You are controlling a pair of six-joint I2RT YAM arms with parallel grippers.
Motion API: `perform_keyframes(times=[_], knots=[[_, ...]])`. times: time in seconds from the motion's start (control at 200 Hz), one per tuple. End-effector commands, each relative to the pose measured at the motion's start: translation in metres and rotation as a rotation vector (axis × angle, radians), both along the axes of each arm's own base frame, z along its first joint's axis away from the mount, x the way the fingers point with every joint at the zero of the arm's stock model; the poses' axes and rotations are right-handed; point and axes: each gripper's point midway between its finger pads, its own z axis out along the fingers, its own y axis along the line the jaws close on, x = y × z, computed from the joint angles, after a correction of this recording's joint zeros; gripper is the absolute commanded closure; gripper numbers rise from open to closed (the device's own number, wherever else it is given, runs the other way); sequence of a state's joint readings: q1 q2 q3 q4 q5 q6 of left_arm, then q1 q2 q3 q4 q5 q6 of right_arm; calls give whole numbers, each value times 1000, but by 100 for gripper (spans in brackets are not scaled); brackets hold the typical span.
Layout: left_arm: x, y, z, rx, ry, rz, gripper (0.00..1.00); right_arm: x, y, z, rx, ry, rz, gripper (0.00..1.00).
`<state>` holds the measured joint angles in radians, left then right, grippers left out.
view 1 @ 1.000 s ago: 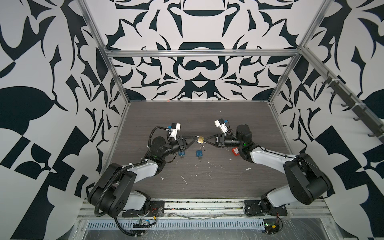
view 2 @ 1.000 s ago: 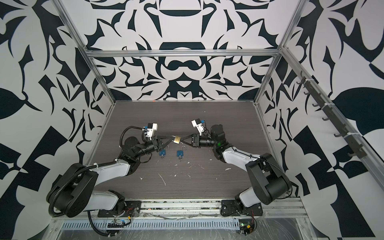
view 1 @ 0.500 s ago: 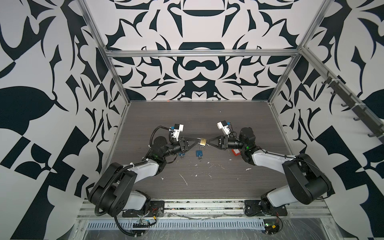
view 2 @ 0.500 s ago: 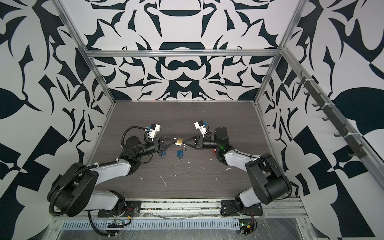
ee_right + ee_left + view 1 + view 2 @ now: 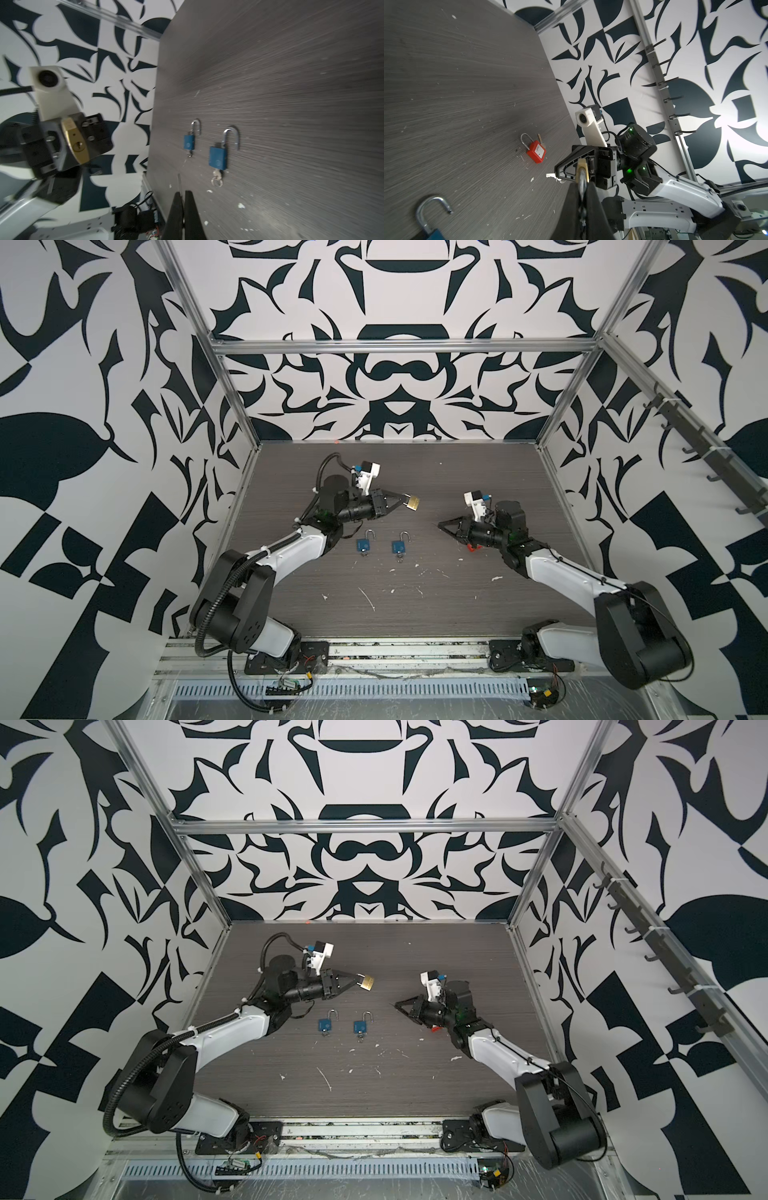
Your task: Lock with the key
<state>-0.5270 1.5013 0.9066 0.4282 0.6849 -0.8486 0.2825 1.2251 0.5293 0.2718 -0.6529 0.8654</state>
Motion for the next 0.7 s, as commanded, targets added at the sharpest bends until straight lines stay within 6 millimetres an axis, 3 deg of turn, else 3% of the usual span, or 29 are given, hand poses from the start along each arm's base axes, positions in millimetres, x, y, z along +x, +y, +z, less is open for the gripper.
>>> perform_keyframes(times=[0.0,0.16,0.32,0.45,0.695], knots=[[-21,-6,-49,335,-12,-114,100,1,-43,-40,-250,69,-202,100],[-27,-26,-49,324,-120,-275,100,2,-45,-56,-262,68,-275,100],[-43,-45,-65,354,-105,-509,100,4,-50,-70,-274,59,-361,100],[-42,-57,-81,397,-87,-582,100,8,-50,-82,-284,55,-381,100],[-37,-75,-95,357,-46,-626,100,14,-46,-103,-286,79,-399,100]])
